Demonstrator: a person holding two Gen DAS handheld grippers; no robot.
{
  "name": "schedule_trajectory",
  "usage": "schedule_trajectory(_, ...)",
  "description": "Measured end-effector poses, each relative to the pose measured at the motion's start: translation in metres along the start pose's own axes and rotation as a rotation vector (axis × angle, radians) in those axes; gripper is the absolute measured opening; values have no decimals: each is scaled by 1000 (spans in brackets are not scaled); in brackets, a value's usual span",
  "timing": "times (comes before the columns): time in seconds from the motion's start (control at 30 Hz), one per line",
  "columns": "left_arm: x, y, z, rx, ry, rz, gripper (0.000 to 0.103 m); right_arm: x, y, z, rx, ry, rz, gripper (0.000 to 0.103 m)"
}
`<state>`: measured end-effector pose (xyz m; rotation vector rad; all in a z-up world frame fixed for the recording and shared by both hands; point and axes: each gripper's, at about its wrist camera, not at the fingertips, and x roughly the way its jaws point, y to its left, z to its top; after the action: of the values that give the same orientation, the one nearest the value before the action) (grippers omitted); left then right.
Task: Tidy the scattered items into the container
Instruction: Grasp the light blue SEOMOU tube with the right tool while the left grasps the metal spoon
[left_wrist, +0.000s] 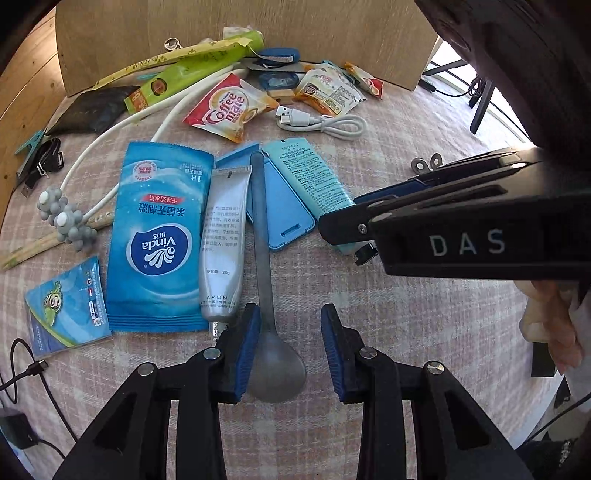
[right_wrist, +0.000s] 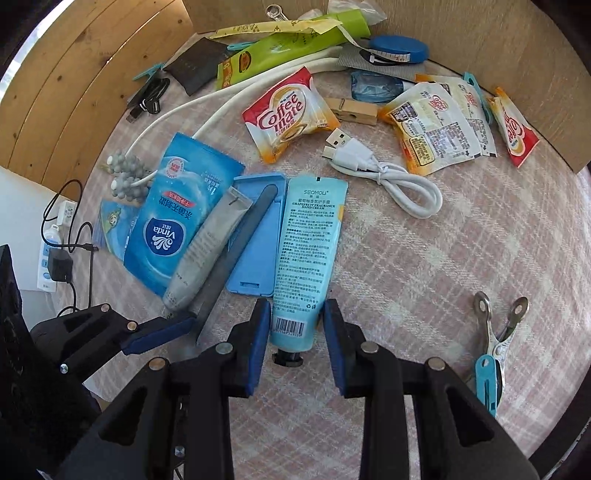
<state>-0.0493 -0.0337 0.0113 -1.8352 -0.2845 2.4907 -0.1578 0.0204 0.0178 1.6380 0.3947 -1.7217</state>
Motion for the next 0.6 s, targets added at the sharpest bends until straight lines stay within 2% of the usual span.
schedule_trajectory(0.07, 1, -3, 0, 14, -6, 15, 28, 1, 1, 2, -1, 2, -8, 29)
schedule_trajectory(0.1, 1, -4, 0, 19, -12, 30, 23, 1, 0, 2, 10, -2, -6, 29)
schedule_trajectory(0.13, 1, -3, 0, 15, -15, 37, 8, 0, -1, 1, 16, -6, -2, 28)
schedule_trajectory(0.17, 2, -1, 0, 4, -15, 23, 7, 0, -2, 0, 18, -9, 0, 27)
schedule_trajectory(0.23, 2, 3, -1, -28, -11, -20, 7, -3, -6, -5, 29, -11, 10, 27)
schedule_trajectory(0.6, -27, -10, -10, -55, -66, -76, 7, -56, -50, -54, 145, -108, 83, 27)
